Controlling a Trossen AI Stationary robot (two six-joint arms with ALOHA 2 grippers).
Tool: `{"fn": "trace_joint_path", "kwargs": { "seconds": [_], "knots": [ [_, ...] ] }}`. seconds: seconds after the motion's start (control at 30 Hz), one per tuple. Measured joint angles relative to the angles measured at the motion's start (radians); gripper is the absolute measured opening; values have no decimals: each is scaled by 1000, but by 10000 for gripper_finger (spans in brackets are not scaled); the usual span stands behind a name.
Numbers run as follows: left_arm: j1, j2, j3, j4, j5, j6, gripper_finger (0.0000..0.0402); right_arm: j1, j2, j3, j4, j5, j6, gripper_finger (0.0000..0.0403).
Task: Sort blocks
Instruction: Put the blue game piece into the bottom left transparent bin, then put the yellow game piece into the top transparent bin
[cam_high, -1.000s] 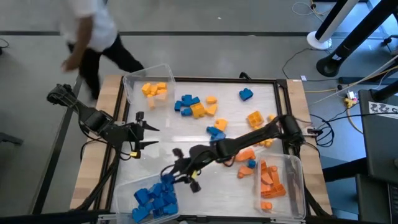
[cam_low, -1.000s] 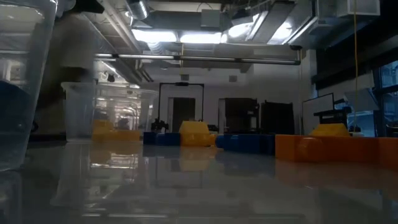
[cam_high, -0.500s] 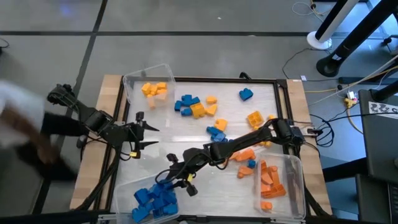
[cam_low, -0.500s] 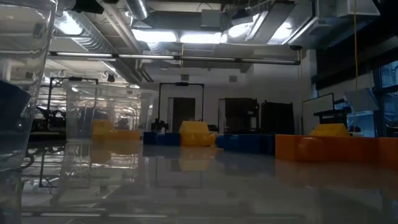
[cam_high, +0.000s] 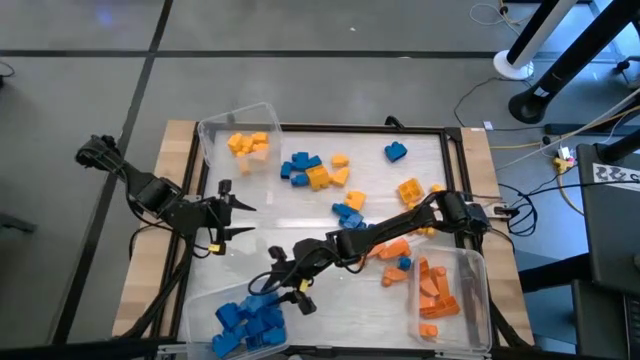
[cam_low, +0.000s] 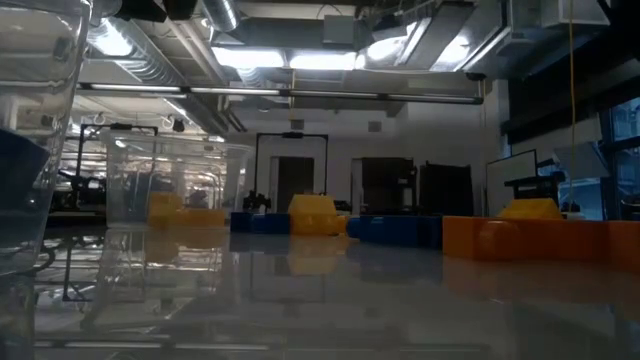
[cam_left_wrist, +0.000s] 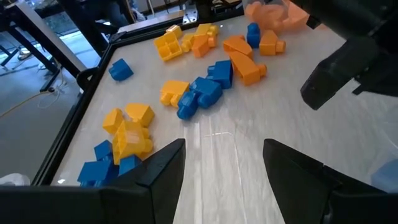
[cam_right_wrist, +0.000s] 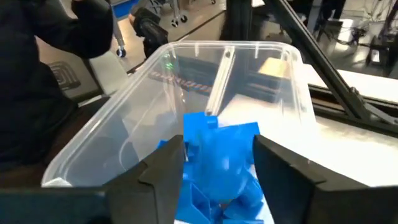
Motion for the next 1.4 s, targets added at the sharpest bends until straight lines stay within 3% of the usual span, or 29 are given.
{"fn": "trace_joint_path", "kwargs": {
  "seconds": [0.27,0.6,0.83,0.97,1.1,1.4],
  "knots": [
    [0,0,0,0,0,0,206,-3,0,14,3,39,1,215],
    [0,0,0,1,0,-31,206,-69,-4,59,-1,-308,-52,215],
    [0,1,0,3,0,-91,206,-114,-4,93,-4,-444,-52,215],
    [0,1,0,3,0,-97,206,-135,-10,97,-28,-466,-55,215],
    [0,1,0,4,0,-97,206,-154,-36,97,-222,-375,-138,215],
    [16,11,0,56,0,-91,206,-144,-185,97,-729,217,-320,215]
  ]
}}
